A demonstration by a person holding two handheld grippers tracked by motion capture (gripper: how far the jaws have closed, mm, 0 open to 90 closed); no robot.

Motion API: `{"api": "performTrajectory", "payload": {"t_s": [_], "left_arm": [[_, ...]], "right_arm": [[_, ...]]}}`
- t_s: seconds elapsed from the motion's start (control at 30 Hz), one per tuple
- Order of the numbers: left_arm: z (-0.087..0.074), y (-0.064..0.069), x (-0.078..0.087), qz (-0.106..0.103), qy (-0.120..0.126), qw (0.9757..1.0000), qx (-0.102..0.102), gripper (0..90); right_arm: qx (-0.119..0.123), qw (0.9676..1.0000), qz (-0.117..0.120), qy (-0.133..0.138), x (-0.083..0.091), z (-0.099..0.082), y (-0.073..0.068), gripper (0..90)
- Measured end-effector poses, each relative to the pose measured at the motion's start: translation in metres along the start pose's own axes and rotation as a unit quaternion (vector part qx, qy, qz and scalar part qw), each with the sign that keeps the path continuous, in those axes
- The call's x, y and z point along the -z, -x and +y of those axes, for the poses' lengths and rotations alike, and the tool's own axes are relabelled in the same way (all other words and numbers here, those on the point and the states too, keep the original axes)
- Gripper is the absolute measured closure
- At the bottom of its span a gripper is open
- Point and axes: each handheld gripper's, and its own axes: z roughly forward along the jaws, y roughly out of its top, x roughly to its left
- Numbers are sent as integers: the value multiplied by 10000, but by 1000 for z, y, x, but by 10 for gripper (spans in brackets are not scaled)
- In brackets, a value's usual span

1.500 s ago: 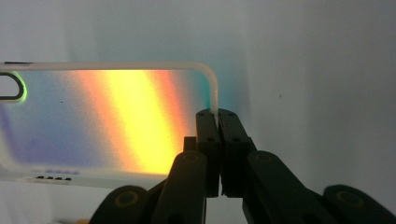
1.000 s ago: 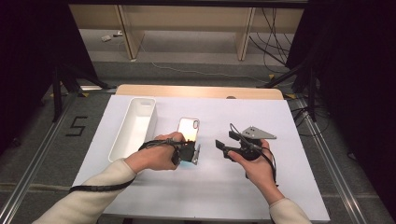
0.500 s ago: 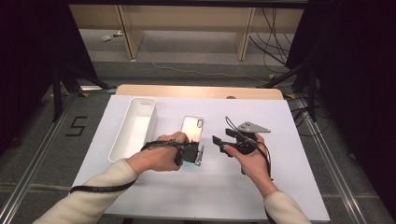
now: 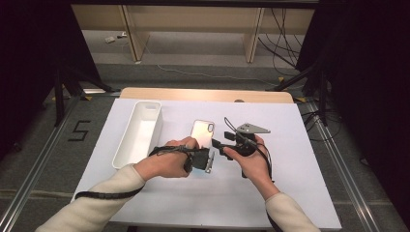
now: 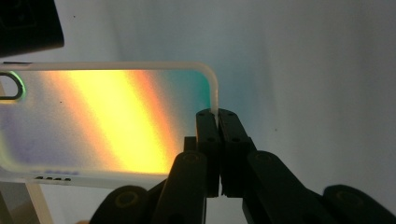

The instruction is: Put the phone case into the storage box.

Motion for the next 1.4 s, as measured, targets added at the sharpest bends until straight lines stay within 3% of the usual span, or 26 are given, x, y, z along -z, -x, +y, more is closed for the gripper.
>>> {"api": "performTrajectory", "payload": {"t_s": [0.17,0.2,0.47,0.9,1.23,1.4], "left_arm": [[2,-1,0,-1,24,10000,-1,881],[2,-1,0,-2,29,10000,-3,880],[5,-1,1,6,30,10000,-45,881],[9,0,2,58,78,9999,-87,881],[10,1,2,49,91,9999,-132,881],[10,2,0,45,57,9999,-96,881]], "right_arm": [[-124,9998,77,-121,-6,1,-3,383],[-52,10000,35,-69,-7,1,-2,386],[-383,9989,173,-218,-13,-1,-2,431],[-549,9981,229,-147,-15,-3,0,518],[-581,9981,208,-55,-15,-4,2,642],[-913,9952,356,-31,-12,-4,2,691]]}}
